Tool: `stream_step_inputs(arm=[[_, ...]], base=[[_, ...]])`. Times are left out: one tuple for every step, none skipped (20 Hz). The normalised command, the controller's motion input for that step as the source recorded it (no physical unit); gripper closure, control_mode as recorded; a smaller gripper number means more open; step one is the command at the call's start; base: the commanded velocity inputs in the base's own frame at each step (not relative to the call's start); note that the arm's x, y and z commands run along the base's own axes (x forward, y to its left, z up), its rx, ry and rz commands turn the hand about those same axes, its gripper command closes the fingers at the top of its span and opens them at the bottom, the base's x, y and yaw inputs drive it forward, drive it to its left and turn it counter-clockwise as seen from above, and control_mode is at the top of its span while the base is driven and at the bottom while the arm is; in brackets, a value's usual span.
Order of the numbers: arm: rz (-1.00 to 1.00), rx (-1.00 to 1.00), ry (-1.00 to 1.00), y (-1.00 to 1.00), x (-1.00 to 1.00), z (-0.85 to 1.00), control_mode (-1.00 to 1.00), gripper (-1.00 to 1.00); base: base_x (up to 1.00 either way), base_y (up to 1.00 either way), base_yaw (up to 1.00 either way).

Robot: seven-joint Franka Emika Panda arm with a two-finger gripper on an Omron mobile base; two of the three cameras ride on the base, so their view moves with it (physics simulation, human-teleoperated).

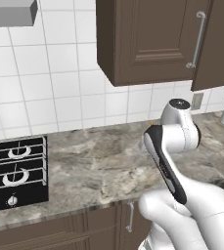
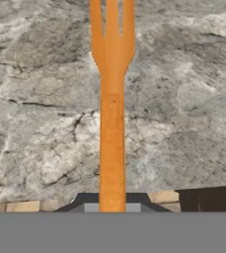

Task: Organize the utensils by type. Pick up the wooden spoons from the counter and place them in the open cabinet. Then pick up the metallic utensils from the counter and place them in the open drawer.

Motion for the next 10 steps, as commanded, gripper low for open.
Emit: stream_step_inputs(arm=[[0.00, 0.00, 0.00, 0.00, -0.11, 0.52, -1.00, 1.00], [0.00, 0.00, 0.00, 0.00, -0.04, 0.40, -1.00, 1.00], [0.00, 0.00, 0.00, 0.00, 0.00, 0.38, -1.00, 1.00], [0.00, 0.00, 0.00, 0.00, -0.06, 0.26, -1.00, 1.00], [0.00, 0.00, 0.00, 0.07, -0.12, 0.18, -1.00, 1.00], [0.00, 0.00, 0.00, 0.00, -0.26, 0.22, -1.00, 1.00], [0.00, 0.00, 0.00, 0.00, -0.25, 0.16, -1.00, 1.00], [0.00, 0.00, 0.00, 0.00, -0.14, 0.04, -1.00, 1.00], [0.00, 0.00, 0.00, 0.00, 0.00, 0.00, -1.00, 1.00], [0.00, 0.00, -0.01, 0.00, 0.00, 0.00, -1.00, 1.00]], base=[[0.00, 0.00, 0.00], [0.00, 0.00, 0.00], [0.00, 0.00, 0.00], [0.00, 0.00, 0.00], [0.00, 0.00, 0.00], [0.00, 0.00, 0.00], [0.00, 0.00, 0.00], [0.00, 0.00, 0.00], [0.00, 0.00, 0.00], [0.00, 0.00, 0.00]])
